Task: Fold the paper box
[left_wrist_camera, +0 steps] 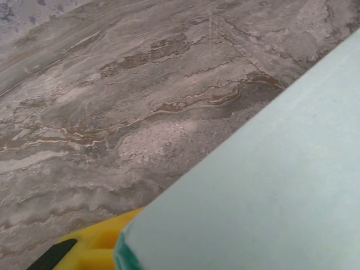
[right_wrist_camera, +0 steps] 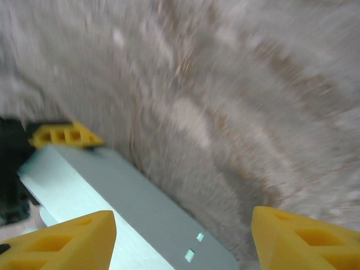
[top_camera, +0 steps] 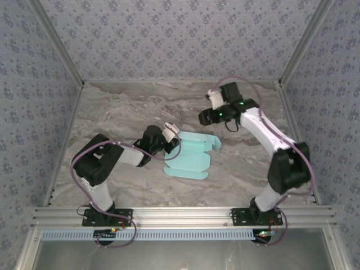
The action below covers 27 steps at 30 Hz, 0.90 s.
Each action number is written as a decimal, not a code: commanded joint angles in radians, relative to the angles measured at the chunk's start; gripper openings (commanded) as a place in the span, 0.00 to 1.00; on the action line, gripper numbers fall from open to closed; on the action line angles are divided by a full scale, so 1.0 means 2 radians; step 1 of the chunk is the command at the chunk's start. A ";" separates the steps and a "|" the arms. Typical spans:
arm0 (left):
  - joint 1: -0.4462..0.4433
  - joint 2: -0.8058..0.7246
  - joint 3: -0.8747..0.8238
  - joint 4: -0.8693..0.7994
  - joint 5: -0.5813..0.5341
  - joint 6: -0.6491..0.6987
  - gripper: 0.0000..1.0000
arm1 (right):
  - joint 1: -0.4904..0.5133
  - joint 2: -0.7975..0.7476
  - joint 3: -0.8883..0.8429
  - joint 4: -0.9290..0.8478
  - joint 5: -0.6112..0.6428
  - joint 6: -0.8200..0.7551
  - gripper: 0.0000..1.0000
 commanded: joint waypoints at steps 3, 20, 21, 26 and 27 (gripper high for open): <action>0.006 0.016 0.000 0.011 0.023 0.011 0.28 | 0.019 0.055 0.021 -0.059 -0.101 -0.083 0.72; 0.023 0.019 -0.012 0.042 0.033 -0.011 0.31 | 0.032 0.145 0.072 -0.069 -0.120 -0.073 0.69; 0.023 0.020 -0.011 0.040 0.032 -0.011 0.31 | 0.033 0.149 0.076 -0.072 -0.119 -0.074 0.69; 0.024 0.019 -0.014 0.047 0.023 -0.028 0.39 | 0.033 0.157 0.081 -0.077 -0.114 -0.067 0.64; 0.024 0.018 -0.018 0.054 0.022 -0.033 0.44 | 0.033 0.157 0.079 -0.074 -0.112 -0.064 0.63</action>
